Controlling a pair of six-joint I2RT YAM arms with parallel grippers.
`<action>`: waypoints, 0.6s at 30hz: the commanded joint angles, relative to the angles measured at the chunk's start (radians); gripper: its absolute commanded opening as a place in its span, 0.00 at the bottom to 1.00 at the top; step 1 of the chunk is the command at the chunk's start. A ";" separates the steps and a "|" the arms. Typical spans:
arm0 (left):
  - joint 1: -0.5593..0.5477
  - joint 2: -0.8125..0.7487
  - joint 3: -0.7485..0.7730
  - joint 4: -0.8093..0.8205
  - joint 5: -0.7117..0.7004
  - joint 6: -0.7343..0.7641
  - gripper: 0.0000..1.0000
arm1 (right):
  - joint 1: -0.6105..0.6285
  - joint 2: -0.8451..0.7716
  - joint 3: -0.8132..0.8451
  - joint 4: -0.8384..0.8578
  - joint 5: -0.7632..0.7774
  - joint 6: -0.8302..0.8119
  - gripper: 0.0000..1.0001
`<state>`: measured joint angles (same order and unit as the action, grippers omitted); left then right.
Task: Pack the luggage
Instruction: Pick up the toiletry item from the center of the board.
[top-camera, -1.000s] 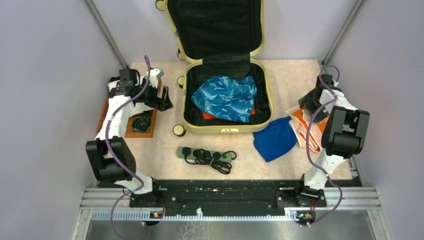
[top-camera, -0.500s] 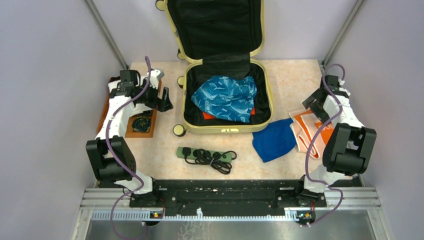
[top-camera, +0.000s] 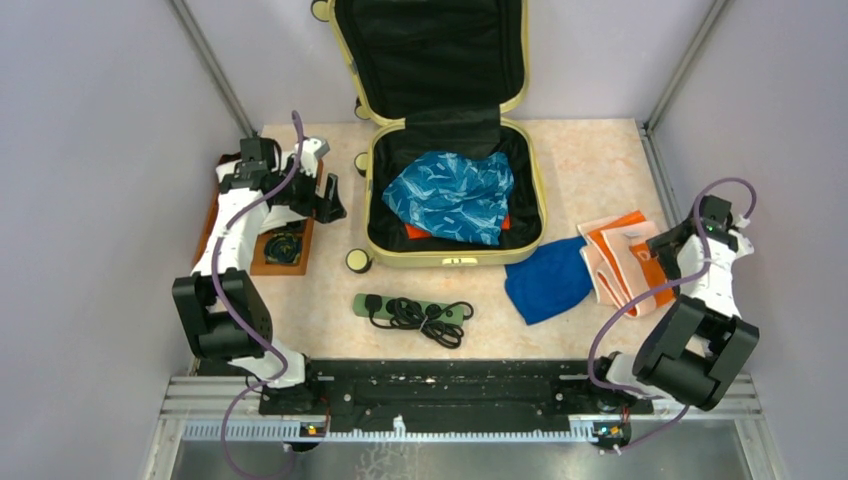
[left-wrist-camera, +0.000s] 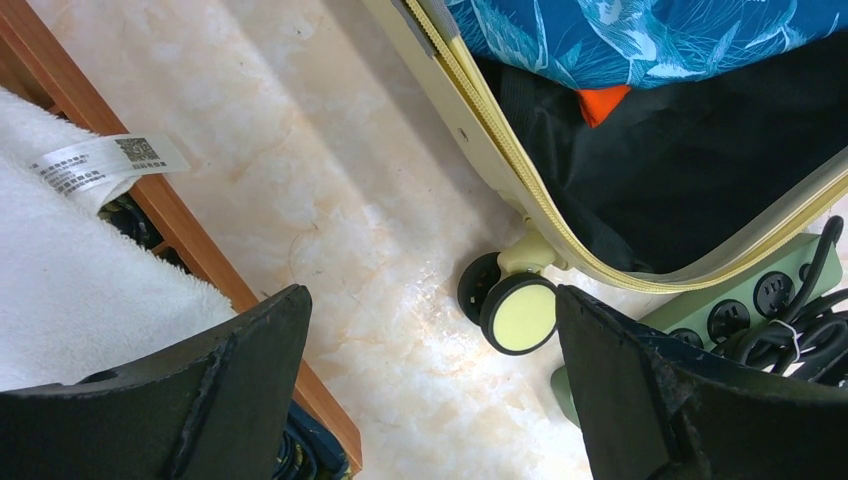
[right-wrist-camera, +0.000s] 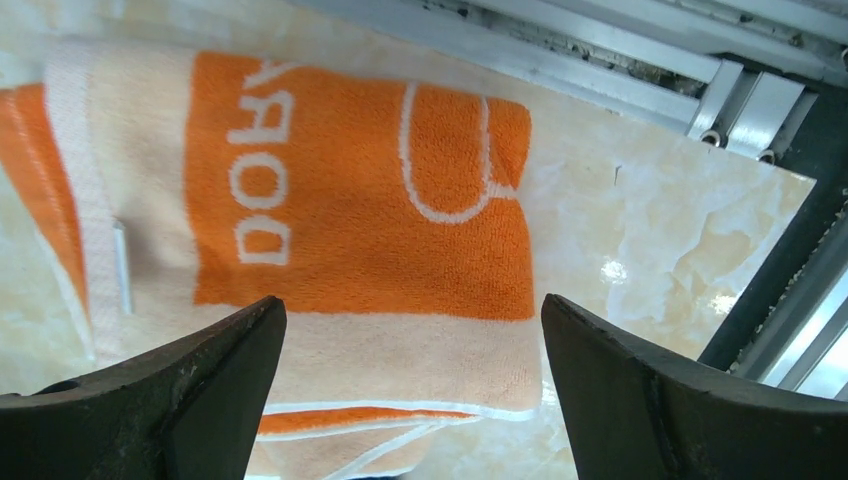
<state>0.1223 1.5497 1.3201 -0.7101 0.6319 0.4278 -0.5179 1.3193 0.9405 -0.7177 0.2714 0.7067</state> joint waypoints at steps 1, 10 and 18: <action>-0.005 -0.010 0.058 -0.018 0.023 0.021 0.98 | -0.020 0.006 -0.056 0.077 -0.035 -0.011 0.99; -0.006 -0.018 0.076 -0.047 -0.009 0.030 0.98 | -0.026 0.115 -0.106 0.234 -0.064 -0.008 0.99; -0.010 -0.003 0.096 -0.056 -0.009 0.009 0.98 | -0.025 0.203 -0.114 0.231 0.005 0.015 0.99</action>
<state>0.1200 1.5494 1.3716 -0.7654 0.6197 0.4442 -0.5346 1.4757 0.8310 -0.5140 0.2211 0.7029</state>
